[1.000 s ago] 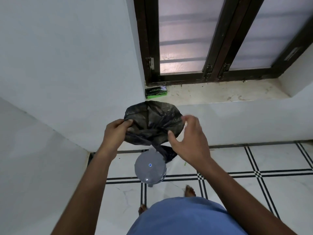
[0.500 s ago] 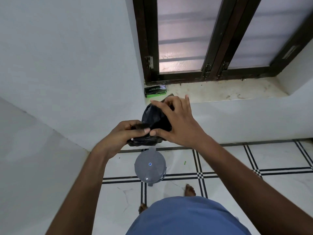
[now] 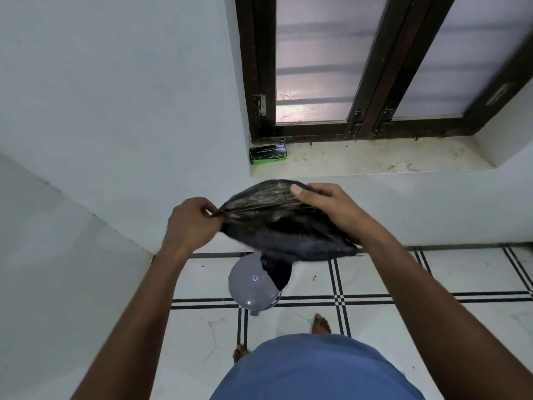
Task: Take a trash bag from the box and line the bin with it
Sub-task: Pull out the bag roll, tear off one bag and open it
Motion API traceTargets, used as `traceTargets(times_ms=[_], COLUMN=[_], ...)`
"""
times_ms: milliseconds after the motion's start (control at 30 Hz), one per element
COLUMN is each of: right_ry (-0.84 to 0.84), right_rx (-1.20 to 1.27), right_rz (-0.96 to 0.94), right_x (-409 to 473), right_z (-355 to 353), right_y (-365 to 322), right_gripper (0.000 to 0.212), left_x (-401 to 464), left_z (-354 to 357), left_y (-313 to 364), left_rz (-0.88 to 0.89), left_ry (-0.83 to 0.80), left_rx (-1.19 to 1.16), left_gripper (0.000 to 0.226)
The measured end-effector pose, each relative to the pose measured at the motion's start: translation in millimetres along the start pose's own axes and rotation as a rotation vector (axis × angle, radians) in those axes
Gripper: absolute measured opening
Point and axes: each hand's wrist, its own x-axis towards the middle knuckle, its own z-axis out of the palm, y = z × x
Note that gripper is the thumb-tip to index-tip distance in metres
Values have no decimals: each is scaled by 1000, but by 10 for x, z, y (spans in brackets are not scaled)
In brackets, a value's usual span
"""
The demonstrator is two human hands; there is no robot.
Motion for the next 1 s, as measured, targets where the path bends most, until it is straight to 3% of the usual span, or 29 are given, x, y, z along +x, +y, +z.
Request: traceTargets(times_ms=[67,167,233,333,400,467,533,667,767,833,900,933,1000], right_ry=[-61,20,135,300,382,438,444,136,107,177,186,164,88], right_rx=[167,116,-117,-517,-752,-837,-722,110,489,599,615,605,556], right_rz=[78,37,-19,-77,-100,-90,-51,125,166,173,192,199,182], right_x=[-20,16,55,53,30,39,65,37,-28,-23,-14,-12,6], right_z=[-118,-182,-178,-190,-180,-164,-184,-255,-265,-249,-215,-199,-179], right_y=[11,131,224,337,383,445,510,379,229,193,185,190,232], right_gripper=[63,68,71,58,53,52,52,38,45,44,45,47,56], left_x=[-3,-54,-84,-93,-106,-114,-102,-15,-15,-54,-42,15,159], left_z=[-72,-189,-229,-236,-219,-173,-130,-32,-42,-113,-141,-112,-27], left_y=[2,112,146,172,211,242,235,89,29,51,40,-7,-114], left_rz=[-121,-283,-322,-285,-253,-243,-244,-135,-65,-36,-11,-3,-25], left_ry=[-22,-341,-486,-478,-462,-453,-470,-372,-309,-463,-609,-606,-435], left_rx=[-170,-753,-1098,-1435,-1538,-1480,-1313,-725,-416,-356,-190,-72,241], left_gripper=[15,17,13,15,20,26,28,20,33,50,53,47,35])
